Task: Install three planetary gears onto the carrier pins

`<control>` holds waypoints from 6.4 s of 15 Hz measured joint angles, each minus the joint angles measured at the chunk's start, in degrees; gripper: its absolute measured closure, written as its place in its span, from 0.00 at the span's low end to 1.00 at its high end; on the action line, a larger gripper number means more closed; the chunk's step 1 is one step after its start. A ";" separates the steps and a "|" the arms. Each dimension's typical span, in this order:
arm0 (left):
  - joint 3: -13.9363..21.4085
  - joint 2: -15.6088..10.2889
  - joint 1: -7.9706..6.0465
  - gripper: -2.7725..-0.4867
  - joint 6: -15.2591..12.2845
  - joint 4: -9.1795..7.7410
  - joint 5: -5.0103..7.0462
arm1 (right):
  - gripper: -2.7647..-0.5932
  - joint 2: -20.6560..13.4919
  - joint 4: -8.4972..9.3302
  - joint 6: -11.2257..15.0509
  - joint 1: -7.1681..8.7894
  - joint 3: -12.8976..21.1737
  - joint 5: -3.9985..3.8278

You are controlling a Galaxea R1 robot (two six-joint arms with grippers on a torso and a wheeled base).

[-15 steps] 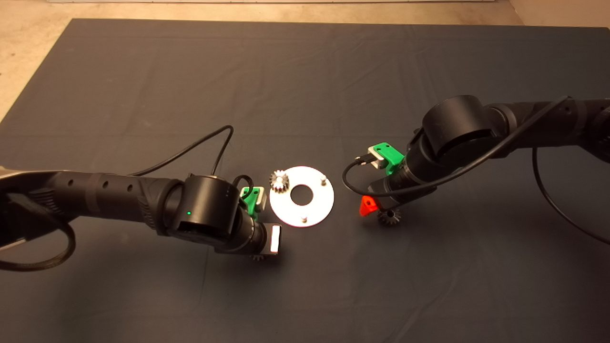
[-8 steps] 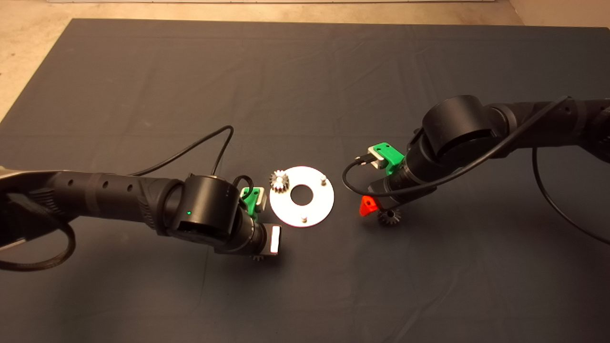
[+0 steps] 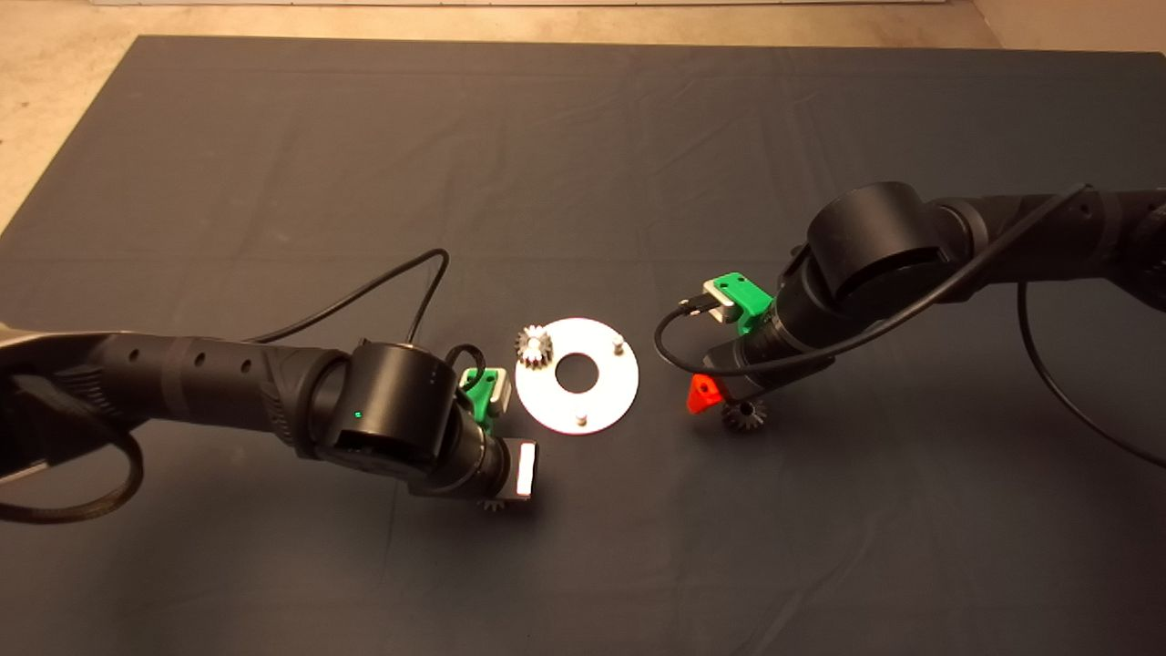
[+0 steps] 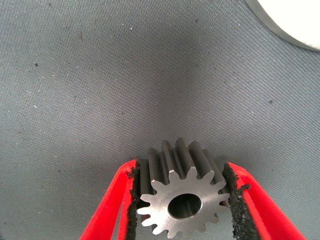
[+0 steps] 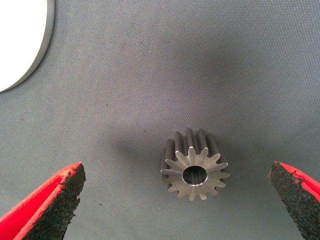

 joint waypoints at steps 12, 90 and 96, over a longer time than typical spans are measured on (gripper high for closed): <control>1.18 0.20 0.13 0.81 1.69 -1.07 0.10 | 0.00 -0.11 0.01 0.00 0.00 0.00 0.00; -22.66 19.47 -13.23 0.82 25.94 -18.51 -0.04 | 0.00 -4.05 -0.07 0.02 0.00 5.21 -0.02; -22.66 19.53 -12.63 0.82 25.93 -18.43 0.05 | 0.00 -3.94 -0.10 0.02 0.00 5.23 -0.03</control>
